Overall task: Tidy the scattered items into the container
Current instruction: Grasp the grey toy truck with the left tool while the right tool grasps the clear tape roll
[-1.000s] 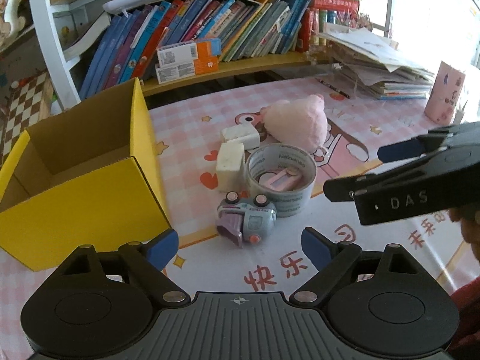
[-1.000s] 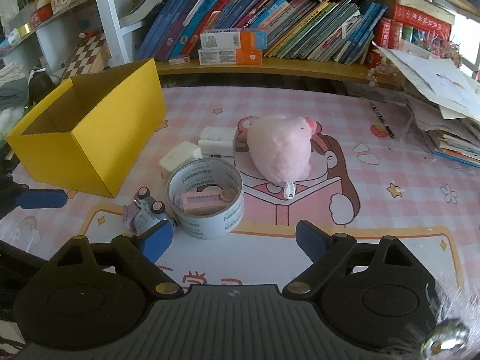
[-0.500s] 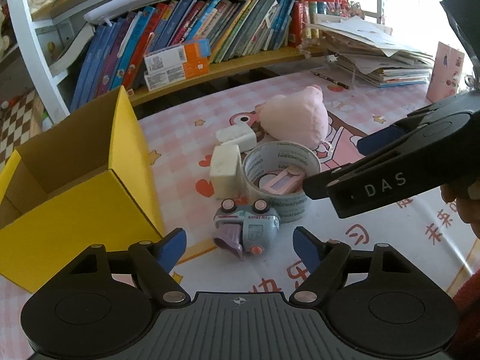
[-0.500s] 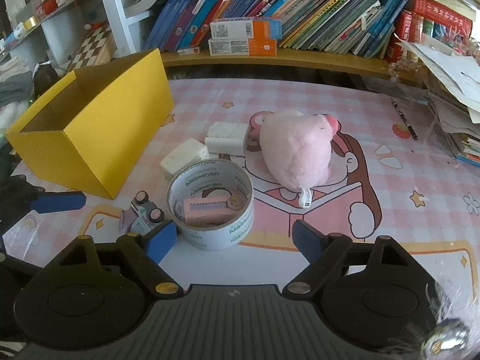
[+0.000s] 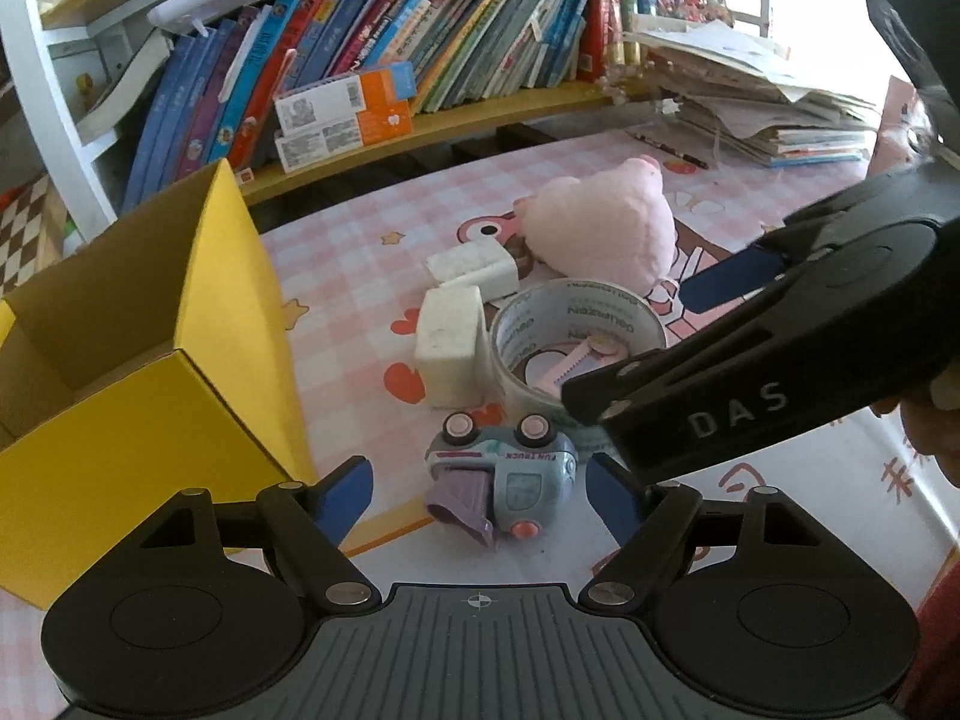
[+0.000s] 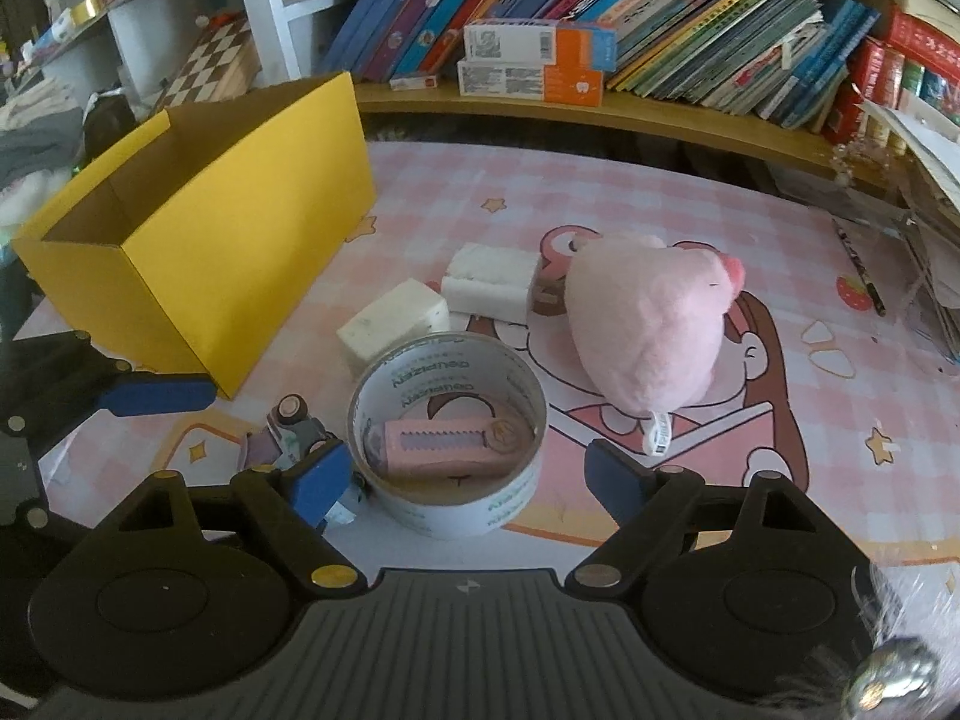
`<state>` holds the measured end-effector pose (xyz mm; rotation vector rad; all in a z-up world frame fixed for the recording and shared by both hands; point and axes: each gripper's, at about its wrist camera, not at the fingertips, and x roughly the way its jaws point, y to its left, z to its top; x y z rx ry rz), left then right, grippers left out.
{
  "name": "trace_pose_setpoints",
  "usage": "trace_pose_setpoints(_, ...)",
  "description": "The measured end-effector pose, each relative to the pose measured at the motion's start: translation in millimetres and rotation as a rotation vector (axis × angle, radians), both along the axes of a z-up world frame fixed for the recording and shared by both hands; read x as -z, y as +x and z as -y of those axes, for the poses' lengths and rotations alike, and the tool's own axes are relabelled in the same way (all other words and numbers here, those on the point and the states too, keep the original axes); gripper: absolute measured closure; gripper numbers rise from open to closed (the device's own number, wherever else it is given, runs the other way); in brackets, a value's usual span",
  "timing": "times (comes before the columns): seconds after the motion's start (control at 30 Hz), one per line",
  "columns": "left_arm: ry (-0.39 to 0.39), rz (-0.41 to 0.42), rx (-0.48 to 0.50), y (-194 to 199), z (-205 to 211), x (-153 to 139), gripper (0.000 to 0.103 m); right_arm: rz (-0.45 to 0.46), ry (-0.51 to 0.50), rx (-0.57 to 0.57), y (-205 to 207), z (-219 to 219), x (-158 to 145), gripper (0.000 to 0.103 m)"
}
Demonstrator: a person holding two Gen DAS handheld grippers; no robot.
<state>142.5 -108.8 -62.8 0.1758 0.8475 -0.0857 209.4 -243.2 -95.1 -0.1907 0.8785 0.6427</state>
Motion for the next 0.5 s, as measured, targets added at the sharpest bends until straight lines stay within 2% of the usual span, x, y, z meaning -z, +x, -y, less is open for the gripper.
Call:
trace_pose_setpoints(0.23,0.002,-0.017,0.02,7.1,-0.5,8.0,0.024,0.002,-0.016,-0.018,7.8,-12.4,6.0,0.015)
trace_pose_setpoints(0.5,-0.008,-0.036,0.035,13.3,-1.3,15.3,0.031,0.015,-0.05,-0.028,13.0,-24.8,11.6,0.014)
